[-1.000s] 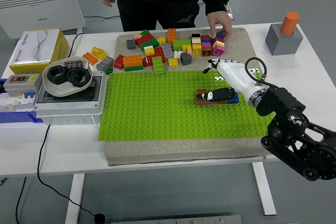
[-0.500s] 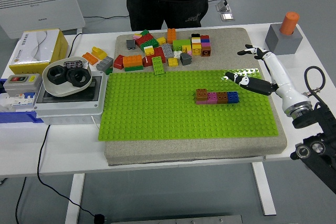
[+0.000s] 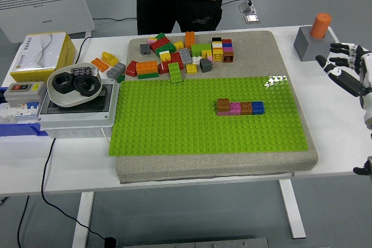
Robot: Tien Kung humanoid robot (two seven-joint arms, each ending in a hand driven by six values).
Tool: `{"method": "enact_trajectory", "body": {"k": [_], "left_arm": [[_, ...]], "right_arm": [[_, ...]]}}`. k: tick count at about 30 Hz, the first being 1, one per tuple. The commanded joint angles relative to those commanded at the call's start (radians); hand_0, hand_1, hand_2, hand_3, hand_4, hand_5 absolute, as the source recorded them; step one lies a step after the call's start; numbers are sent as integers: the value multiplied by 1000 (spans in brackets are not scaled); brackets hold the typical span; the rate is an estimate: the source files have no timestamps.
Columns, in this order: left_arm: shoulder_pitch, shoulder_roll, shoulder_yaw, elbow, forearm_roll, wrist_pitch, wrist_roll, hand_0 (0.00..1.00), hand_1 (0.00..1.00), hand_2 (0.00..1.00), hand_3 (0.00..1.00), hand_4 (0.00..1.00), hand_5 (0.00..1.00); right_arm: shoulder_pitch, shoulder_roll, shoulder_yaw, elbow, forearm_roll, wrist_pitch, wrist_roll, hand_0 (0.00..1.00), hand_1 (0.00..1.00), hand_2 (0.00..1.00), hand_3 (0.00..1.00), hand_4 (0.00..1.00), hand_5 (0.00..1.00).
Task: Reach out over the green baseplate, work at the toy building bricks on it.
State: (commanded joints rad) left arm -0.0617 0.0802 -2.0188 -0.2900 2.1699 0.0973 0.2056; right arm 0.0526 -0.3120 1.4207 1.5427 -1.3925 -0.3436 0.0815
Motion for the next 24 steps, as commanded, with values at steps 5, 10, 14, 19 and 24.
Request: {"method": "enact_trajectory", "body": {"k": [5, 10, 14, 19, 24], "left_arm": [[0, 0, 5, -1, -12, 2, -5, 759, 704, 604, 455, 613, 330], [2, -2, 4, -2, -16, 2, -6, 759, 704, 604, 455, 613, 330], [3, -7, 4, -2, -21, 1, -7, 759, 704, 605, 455, 616, 327], [4, -14, 14, -2, -28, -7, -5, 758, 705, 605, 455, 628, 318], [6, -18, 22, 0, -19, -32, 5, 758, 706, 609, 460, 647, 331]], "right_arm": [[-8, 5, 75, 4, -4, 0, 2, 634, 464, 421, 512, 931, 428], [-8, 7, 94, 11, -29, 2, -4, 634, 464, 421, 512, 931, 428], [-9, 6, 101, 15, -42, 3, -5, 589, 378, 356, 439, 963, 414], [-12, 1, 113, 23, -52, 5, -4, 510, 315, 320, 430, 989, 424], [-22, -3, 135, 28, -44, 3, 3, 455, 278, 305, 431, 998, 430]]}}
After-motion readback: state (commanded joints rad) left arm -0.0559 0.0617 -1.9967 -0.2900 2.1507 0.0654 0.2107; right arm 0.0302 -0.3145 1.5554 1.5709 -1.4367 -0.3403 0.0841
